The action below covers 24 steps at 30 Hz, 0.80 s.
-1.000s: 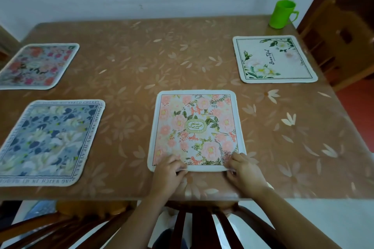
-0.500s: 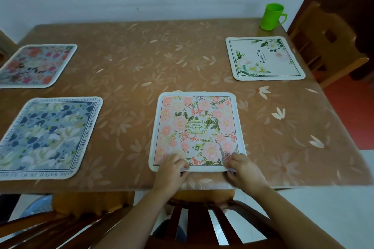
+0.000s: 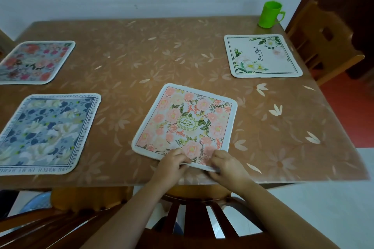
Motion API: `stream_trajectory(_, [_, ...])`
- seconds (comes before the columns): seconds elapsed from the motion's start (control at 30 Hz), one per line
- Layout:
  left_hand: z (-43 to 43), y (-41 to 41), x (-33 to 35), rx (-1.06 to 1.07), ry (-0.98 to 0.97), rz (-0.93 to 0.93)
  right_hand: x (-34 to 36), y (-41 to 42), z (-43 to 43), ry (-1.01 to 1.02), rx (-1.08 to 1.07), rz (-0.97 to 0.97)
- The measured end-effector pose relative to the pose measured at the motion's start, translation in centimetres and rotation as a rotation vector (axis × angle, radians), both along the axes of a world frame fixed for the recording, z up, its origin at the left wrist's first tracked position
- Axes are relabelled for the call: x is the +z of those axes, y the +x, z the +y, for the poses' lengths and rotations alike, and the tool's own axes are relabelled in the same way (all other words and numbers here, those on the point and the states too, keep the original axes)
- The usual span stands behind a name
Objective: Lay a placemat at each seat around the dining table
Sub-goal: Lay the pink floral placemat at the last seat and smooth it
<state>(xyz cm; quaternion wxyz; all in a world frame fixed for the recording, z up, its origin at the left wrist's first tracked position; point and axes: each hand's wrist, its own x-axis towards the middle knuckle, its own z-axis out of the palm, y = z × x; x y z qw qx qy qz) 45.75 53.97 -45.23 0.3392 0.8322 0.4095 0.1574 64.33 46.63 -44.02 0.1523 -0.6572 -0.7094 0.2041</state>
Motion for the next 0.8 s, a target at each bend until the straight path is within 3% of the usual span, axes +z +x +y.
stream_trajectory(0.17, [1.4,-2.3,0.3,0.112,-0.035,0.036,-0.2,0.8,0.4,0.022,-0.041,0.039])
stream_trajectory(0.33, [0.7,-2.3,0.5,0.064,0.044,0.073,0.2,-0.2,1.6,0.057,0.004,0.053])
stream_trajectory(0.57, [-0.6,-0.7,1.4,0.064,0.019,-0.015,0.2,-2.8,2.9,0.075,0.042,0.093])
stream_trajectory(0.8, [0.0,-1.8,1.9,0.101,-0.027,-0.062,0.3,0.1,4.1,0.075,0.01,-0.018])
